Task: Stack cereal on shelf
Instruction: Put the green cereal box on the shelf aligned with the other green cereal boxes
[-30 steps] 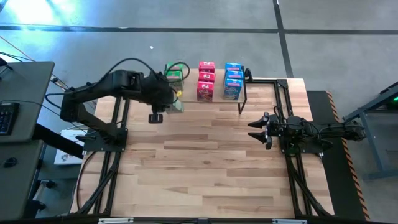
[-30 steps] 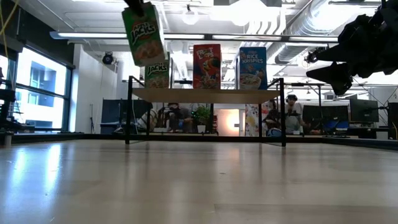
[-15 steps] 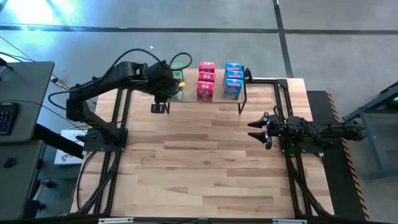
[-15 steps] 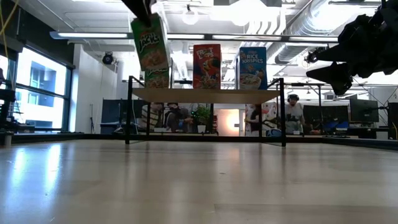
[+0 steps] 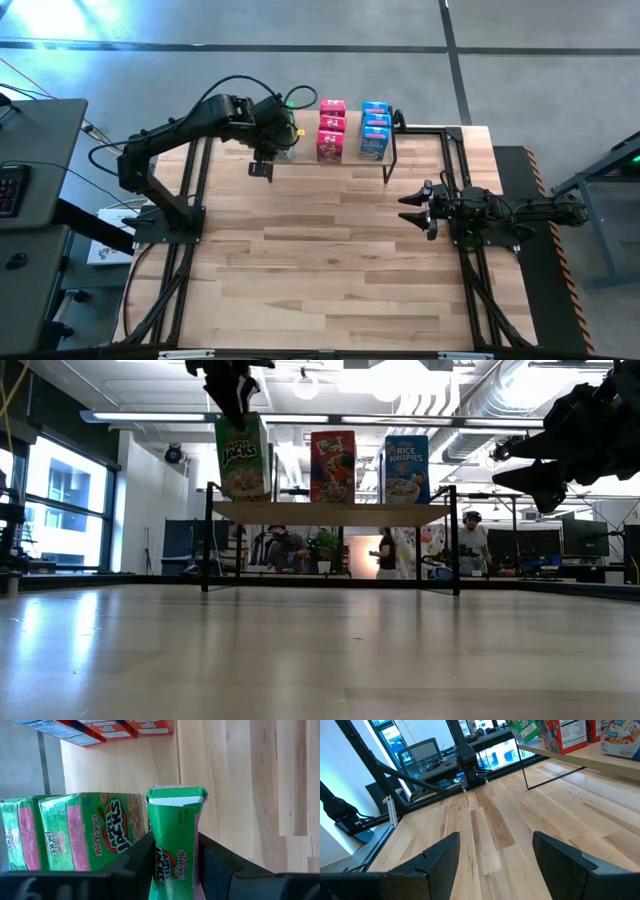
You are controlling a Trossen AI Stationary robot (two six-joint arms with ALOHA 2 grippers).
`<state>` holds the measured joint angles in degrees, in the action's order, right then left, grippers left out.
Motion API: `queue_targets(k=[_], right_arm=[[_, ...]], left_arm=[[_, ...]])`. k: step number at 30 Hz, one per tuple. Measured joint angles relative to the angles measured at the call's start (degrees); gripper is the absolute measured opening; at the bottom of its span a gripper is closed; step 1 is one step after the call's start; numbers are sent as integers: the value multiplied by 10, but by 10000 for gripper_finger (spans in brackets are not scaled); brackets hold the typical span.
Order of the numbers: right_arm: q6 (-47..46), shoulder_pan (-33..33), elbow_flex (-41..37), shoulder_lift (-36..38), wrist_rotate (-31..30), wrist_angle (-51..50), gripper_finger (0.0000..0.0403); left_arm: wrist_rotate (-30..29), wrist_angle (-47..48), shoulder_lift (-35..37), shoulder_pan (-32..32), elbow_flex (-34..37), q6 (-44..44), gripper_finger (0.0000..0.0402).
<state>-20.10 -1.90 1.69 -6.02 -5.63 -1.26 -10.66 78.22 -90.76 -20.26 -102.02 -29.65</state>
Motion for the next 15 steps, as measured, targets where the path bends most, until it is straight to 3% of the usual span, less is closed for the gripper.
queue_targets(k=[15], right_arm=[[0,0,0,0,0,0,244]], left_arm=[[16,-17,-6,-31,0,-21,119]])
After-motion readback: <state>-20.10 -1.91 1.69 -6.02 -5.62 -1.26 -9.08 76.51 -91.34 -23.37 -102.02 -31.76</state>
